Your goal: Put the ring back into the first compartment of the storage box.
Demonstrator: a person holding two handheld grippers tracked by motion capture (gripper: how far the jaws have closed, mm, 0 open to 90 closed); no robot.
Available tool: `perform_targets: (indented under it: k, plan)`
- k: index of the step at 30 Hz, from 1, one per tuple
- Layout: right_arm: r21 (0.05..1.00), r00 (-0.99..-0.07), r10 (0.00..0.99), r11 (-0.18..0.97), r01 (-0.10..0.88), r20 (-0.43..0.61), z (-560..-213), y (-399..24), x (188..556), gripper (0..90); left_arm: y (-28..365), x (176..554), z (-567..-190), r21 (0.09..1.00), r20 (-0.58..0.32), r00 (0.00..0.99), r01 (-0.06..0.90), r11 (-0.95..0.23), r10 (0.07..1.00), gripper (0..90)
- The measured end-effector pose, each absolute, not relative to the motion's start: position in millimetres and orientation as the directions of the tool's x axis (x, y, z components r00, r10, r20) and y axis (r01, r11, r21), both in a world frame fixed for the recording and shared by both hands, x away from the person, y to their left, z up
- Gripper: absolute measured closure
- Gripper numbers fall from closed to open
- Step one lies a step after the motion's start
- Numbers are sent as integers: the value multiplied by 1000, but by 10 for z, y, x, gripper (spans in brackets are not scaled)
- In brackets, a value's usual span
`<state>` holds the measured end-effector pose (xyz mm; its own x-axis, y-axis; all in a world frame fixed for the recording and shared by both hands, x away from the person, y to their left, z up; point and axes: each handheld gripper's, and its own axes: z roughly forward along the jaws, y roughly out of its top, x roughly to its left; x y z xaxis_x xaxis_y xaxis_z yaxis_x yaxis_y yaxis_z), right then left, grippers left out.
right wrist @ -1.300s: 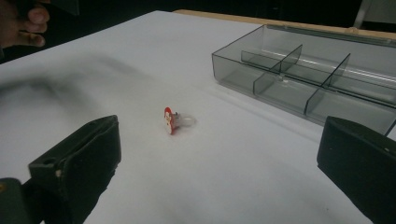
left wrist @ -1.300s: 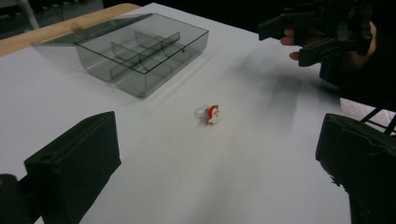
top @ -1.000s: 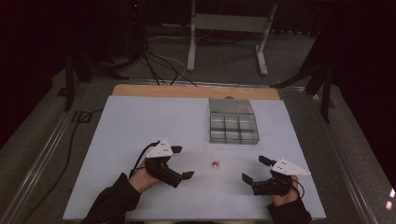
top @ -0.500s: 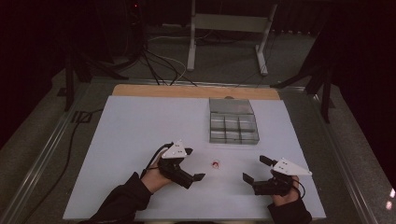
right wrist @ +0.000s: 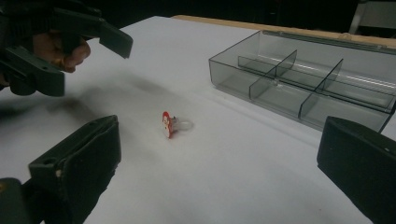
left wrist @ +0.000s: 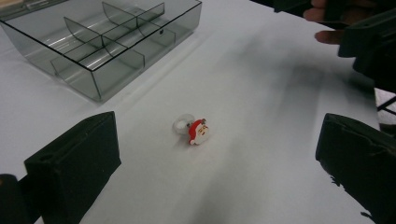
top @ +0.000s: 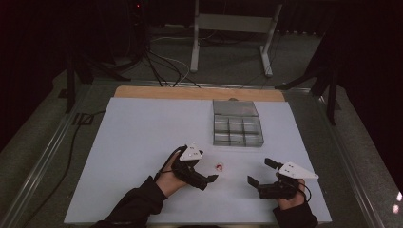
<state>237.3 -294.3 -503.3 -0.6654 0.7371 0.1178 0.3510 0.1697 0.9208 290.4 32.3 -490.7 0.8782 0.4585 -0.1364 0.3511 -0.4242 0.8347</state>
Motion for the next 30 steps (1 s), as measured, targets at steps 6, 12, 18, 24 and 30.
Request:
perform_targets:
  k: [6,12,18,24,30]
  plan:
    - [923,-667,736,169,347,116,-5021,-2945,2363,0,192,2936,-4998,802,-175,857,409,-434,484,5]
    - [926,-664,738,159,341,118,-5009,-2958,2355,0,78,2942,-5056,777,-187,852,434,-457,490,5]
    - [929,-661,741,152,339,120,-4999,-2969,2350,0,-41,2945,-5062,765,-182,839,448,-462,513,6]
    - [929,-663,739,149,339,123,-5000,-2969,2348,0,-94,2967,-5063,738,-225,799,513,-438,557,5]
    - [931,-662,740,146,335,122,-4996,-2976,2346,0,-133,2977,-5066,722,-227,779,537,-436,584,5]
